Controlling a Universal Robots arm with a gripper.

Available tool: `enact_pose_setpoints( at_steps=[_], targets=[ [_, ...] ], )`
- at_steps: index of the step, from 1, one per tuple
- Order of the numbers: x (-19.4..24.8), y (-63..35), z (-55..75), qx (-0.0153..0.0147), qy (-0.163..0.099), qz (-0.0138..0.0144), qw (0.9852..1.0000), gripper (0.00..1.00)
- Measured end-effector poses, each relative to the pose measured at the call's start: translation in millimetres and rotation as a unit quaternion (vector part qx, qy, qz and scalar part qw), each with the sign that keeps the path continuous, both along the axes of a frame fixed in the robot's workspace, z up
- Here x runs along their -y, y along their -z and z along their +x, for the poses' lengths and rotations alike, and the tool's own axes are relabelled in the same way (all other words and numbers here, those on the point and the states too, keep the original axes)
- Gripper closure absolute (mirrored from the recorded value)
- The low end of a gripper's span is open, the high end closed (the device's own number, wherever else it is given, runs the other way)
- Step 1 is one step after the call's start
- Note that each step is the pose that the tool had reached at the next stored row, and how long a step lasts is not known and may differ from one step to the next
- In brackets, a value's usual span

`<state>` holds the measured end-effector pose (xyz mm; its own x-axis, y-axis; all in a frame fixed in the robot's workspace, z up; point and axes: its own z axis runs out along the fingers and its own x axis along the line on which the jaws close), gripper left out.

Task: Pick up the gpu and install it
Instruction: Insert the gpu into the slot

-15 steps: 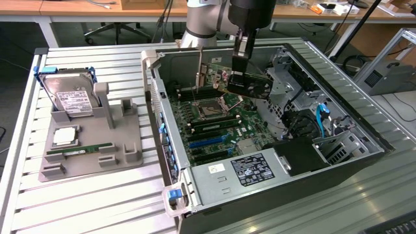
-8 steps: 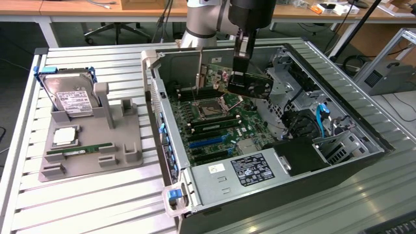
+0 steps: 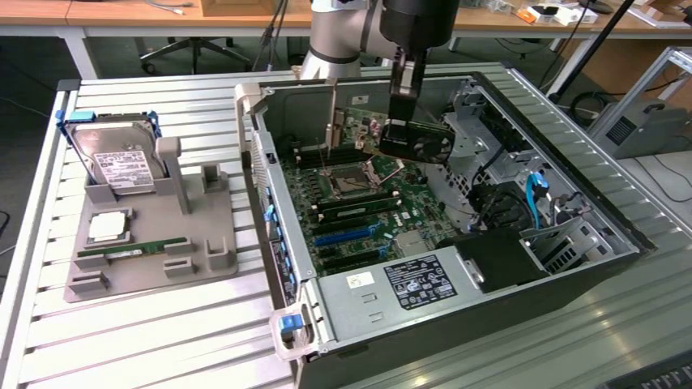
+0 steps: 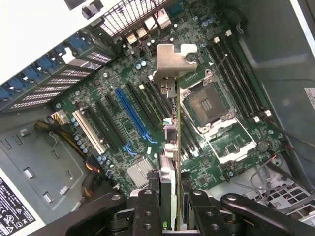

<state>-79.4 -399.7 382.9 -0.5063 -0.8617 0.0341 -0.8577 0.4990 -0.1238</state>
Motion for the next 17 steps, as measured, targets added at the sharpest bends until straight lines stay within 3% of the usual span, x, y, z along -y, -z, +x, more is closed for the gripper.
enact_pose_setpoints(
  at_steps=[17],
  targets=[
    [0.0,0.2,0.0,0.0,-0.023,-0.0048,0.9997,0.73]
  ],
)
